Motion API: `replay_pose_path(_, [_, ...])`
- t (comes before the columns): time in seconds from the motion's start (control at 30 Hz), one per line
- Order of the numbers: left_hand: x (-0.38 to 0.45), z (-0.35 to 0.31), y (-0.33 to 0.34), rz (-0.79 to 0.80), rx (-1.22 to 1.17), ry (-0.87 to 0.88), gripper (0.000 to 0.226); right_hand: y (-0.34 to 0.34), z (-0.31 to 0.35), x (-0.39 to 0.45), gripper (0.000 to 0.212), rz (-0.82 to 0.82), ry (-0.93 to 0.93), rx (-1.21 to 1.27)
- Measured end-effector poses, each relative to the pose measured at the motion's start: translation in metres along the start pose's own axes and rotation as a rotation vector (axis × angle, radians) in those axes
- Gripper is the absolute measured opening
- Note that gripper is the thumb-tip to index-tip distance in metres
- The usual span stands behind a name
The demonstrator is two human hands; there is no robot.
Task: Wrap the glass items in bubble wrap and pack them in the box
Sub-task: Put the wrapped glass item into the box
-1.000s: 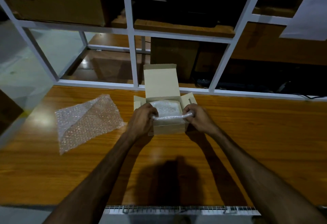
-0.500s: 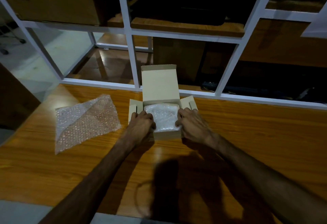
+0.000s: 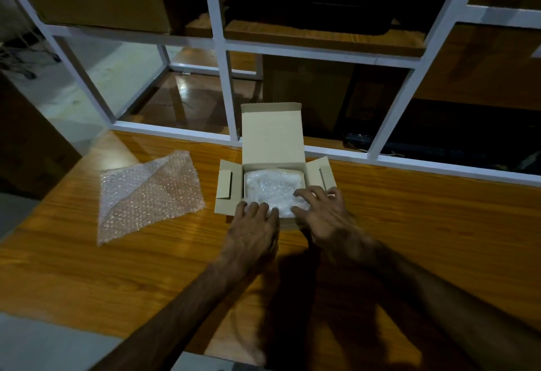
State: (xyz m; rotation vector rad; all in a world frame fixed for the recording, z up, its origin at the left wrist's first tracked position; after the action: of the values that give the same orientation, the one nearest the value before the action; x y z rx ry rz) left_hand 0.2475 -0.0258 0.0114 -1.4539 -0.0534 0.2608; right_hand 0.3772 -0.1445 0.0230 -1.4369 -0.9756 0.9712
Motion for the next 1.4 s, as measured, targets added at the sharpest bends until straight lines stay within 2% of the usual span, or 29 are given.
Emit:
replay_pose_path(0.13, [0.005, -0.002, 0.001, -0.007, 0.015, -0.006, 0.053, 0.006, 0.02, -0.002, 0.035, -0.137, 0.004, -0.056])
replay_pose_path(0.23, [0.006, -0.005, 0.003, 0.035, -0.012, 0.005, 0.054, 0.016, 0.016, -0.006, 0.047, -0.213, -0.024, 0.044])
replay_pose_path(0.33, [0.005, -0.004, 0.005, 0.062, -0.059, 0.0, 0.054, 0.022, 0.014, -0.008, 0.056, -0.188, -0.042, 0.095])
replay_pose_path(0.53, [0.01, 0.0, 0.005, 0.07, -0.12, -0.009, 0.046, 0.016, 0.011, 0.002, 0.041, -0.169, -0.038, 0.17])
replay_pose_path(0.67, [0.015, 0.007, 0.006, -0.017, -0.151, 0.001, 0.041, 0.014, 0.011, 0.012, 0.032, -0.13, -0.053, 0.151])
replay_pose_path(0.8, [0.014, 0.013, 0.012, -0.079, -0.21, 0.022, 0.04, 0.017, 0.01, 0.012, 0.05, -0.155, -0.09, 0.13])
replay_pose_path(0.9, [0.014, 0.016, 0.015, -0.085, -0.231, 0.017, 0.04, 0.019, 0.01, 0.011, 0.044, -0.121, -0.09, 0.111])
replay_pose_path(1.07, [0.014, 0.013, 0.01, -0.071, -0.216, 0.004, 0.045, 0.01, 0.019, 0.018, 0.037, 0.046, -0.035, 0.084])
replay_pose_path(1.27, [-0.006, 0.002, 0.004, -0.151, -0.158, -0.065, 0.039, 0.005, 0.032, 0.0, 0.045, 0.038, 0.092, 0.023])
replay_pose_path(1.33, [-0.011, 0.0, 0.003, -0.145, -0.182, -0.104, 0.035, 0.01, 0.039, -0.01, 0.057, 0.047, 0.164, 0.019])
replay_pose_path(1.4, [-0.013, -0.002, 0.005, -0.124, -0.2, -0.108, 0.033, 0.01, 0.046, -0.016, 0.055, 0.001, 0.227, 0.015])
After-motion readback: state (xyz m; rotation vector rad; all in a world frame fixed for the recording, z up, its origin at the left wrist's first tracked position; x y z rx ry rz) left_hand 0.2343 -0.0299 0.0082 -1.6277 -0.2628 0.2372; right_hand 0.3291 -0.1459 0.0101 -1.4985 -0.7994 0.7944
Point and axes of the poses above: each hand's wrist, its own x-axis towards the middle knuckle, its own y-axis out of the palm, z = x × y, the point moved 4 cm from there along x, towards the middle knuckle, and after that the axes turned 1 degree about y, right-handed, at the moved point
